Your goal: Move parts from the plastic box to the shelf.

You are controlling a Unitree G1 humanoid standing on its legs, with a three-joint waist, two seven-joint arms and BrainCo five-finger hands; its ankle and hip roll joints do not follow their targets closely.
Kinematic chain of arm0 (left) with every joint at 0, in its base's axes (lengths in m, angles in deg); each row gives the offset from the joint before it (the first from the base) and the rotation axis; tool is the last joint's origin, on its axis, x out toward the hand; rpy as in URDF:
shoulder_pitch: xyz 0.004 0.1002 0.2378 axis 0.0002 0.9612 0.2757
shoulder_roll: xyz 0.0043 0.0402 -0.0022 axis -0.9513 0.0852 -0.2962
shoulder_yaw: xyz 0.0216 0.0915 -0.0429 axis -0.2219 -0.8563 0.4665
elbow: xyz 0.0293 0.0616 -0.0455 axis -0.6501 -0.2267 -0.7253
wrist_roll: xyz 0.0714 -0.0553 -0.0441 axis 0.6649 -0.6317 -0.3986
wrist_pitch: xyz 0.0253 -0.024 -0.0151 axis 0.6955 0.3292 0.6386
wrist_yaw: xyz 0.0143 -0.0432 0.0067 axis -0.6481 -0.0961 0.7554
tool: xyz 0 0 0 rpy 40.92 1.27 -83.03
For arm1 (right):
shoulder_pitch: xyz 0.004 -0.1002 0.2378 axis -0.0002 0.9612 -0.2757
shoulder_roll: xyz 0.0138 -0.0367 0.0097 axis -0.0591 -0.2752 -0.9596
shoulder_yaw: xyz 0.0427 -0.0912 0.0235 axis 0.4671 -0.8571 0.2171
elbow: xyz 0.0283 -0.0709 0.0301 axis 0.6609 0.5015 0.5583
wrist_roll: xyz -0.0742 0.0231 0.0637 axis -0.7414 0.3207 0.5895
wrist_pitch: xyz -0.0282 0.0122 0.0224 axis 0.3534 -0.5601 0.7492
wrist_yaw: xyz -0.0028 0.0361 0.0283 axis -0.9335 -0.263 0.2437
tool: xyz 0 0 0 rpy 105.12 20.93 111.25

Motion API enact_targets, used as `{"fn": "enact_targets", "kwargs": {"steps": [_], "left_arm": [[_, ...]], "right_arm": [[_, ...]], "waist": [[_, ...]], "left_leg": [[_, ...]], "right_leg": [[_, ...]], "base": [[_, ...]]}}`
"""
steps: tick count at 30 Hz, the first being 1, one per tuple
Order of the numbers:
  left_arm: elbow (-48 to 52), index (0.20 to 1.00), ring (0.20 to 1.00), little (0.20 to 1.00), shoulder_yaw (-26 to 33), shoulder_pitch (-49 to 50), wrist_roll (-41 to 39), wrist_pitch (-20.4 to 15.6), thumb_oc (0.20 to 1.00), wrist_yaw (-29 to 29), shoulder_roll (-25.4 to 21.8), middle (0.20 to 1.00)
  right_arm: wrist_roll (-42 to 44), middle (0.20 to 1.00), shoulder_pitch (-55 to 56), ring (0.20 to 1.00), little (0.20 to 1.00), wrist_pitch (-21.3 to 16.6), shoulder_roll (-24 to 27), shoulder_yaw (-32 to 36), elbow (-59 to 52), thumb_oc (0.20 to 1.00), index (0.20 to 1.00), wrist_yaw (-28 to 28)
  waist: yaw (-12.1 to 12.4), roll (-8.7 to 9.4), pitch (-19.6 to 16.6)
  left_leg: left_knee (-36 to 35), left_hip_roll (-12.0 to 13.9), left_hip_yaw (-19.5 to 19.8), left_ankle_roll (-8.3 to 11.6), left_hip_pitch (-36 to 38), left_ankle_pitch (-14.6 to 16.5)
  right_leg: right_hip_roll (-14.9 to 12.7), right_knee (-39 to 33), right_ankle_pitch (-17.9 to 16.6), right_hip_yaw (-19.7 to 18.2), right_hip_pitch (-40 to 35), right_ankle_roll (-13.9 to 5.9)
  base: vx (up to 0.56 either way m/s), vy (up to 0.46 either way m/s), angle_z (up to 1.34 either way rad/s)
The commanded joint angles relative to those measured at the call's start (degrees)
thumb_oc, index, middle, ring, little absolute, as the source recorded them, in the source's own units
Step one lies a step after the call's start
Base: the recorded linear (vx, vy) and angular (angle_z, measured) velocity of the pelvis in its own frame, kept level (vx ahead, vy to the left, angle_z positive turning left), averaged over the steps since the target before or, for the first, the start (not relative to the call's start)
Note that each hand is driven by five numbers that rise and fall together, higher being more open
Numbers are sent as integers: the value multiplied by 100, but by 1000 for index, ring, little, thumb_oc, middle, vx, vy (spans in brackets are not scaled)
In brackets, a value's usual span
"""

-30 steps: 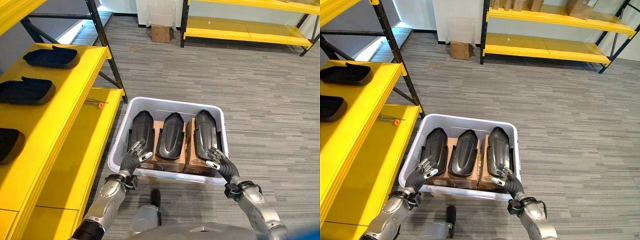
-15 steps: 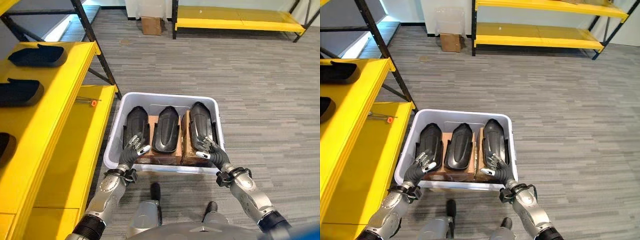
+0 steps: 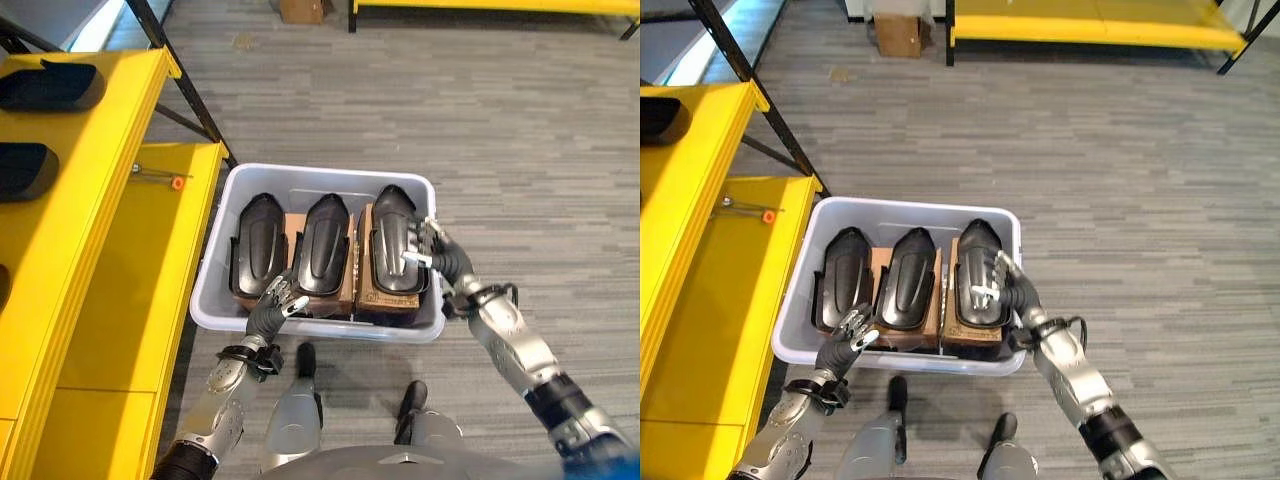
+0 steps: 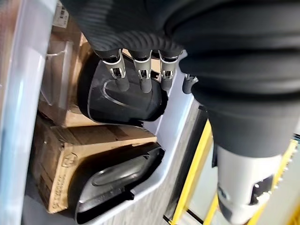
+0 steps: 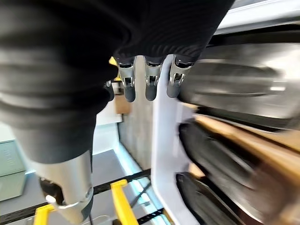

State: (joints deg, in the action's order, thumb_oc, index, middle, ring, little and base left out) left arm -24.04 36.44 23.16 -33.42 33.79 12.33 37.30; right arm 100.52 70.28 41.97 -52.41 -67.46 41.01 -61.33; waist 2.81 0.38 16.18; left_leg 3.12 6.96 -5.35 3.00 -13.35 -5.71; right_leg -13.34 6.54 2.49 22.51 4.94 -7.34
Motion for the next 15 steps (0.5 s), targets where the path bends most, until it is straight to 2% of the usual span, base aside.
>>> {"fn": "enact_targets", "kwargs": {"steps": [1,7,8,15], "left_arm": [[551,1000,1000,1000,-49,-132,-212,-387,1000,-60,-247,1000],[705,1000,1000,1000,-250,-395,-336,-465,1000,46,-321,1000],[734,1000,1000,1000,-348,-566,-390,-515,1000,120,-350,1000],[865,1000,1000,1000,-472,-849,-458,-610,1000,266,-353,1000]], "right_arm": [[-124,1000,-595,1000,1000,-493,-257,-169,29,1000,1000,373],[-285,1000,-1576,1000,1000,-543,-557,-421,688,1000,1000,783],[-193,1000,-2035,1000,1000,-567,-670,-464,1175,1000,1000,975],[-47,1000,-2790,1000,1000,-627,-688,-298,2063,1000,1000,1317]], "waist": [[169,158,51],[280,73,291],[341,25,418],[443,-70,678]], "left_leg": [[561,335,134,131,28,666],[622,312,173,114,-175,634],[683,297,189,117,-306,634],[832,234,238,117,-617,618]], "right_leg": [[-389,321,-225,-31,397,-166],[-411,396,-273,-94,645,-152],[-440,432,-292,-105,779,-144],[-484,484,-346,-106,1011,-133]], "base": [[-43,-3,1],[-51,6,-1],[-56,17,5],[-42,16,1]]}}
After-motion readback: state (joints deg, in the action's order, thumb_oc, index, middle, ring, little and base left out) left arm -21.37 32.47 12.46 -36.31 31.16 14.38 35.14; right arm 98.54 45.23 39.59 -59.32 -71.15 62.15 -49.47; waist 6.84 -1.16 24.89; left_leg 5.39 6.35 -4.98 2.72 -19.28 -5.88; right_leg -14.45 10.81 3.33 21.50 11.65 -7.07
